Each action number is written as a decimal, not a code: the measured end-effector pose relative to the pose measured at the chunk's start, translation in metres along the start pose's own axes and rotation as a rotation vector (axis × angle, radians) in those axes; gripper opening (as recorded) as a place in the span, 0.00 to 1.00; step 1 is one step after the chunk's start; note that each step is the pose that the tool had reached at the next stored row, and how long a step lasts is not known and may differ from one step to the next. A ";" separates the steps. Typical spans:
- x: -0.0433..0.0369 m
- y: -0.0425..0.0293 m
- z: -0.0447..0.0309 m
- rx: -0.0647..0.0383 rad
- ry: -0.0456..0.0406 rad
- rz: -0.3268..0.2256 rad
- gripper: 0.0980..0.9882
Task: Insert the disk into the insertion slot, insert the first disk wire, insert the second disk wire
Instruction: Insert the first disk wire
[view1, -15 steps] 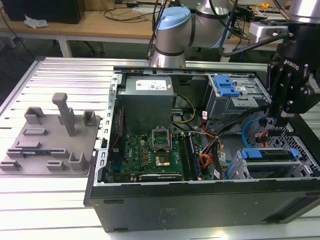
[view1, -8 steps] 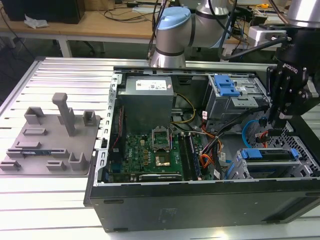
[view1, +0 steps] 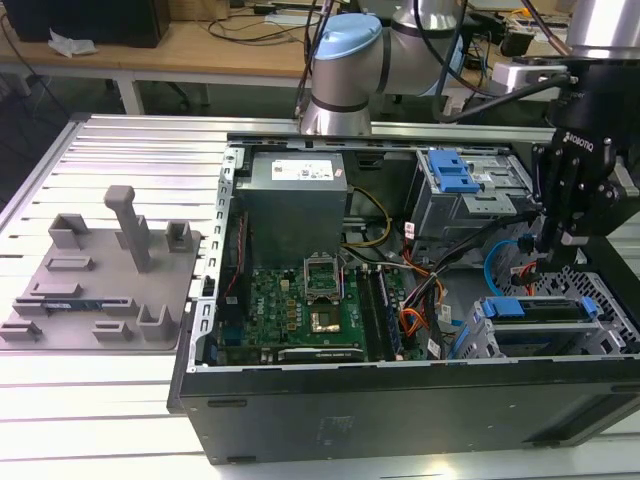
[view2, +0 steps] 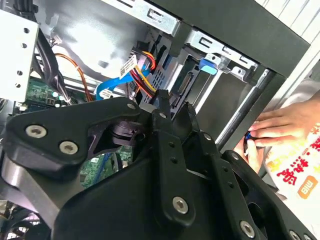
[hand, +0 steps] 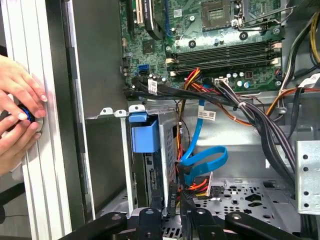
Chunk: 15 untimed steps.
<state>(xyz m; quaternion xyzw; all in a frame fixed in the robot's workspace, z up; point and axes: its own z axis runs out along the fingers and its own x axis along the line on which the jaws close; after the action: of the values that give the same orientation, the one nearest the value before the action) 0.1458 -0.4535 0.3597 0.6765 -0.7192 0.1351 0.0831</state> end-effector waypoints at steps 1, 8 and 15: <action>-0.0002 0.0001 0.0005 0.001 0.0024 0.000 0.22; -0.0021 0.0070 0.0059 0.029 0.0068 0.009 0.22; -0.0072 0.0084 0.0081 0.055 0.0139 0.017 0.22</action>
<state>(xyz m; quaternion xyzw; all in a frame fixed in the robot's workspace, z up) 0.1384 -0.4486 0.3491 0.6716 -0.7201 0.1603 0.0684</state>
